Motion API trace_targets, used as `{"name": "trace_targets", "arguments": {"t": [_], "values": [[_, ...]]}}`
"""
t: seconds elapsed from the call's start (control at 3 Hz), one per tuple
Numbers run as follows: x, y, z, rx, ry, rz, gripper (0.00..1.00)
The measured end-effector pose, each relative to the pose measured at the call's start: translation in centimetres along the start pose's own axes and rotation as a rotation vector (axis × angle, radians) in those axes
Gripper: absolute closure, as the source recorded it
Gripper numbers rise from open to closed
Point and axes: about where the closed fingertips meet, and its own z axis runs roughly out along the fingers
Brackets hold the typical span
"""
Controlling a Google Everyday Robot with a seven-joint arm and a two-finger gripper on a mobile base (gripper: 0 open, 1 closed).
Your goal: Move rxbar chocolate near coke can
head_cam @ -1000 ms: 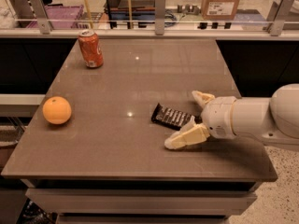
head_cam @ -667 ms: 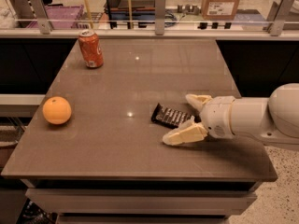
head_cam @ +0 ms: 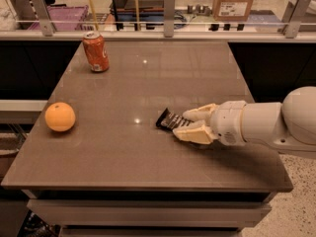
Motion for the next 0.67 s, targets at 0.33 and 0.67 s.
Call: {"name": "trace_targets", "arguments": {"t": [0.33,0.67], "values": [[-0.16,0.1,0.03,-0.001,0.0,-0.003,0.93],[-0.3,0.19,0.06,-0.002,0.0,-0.006,1.0]]}}
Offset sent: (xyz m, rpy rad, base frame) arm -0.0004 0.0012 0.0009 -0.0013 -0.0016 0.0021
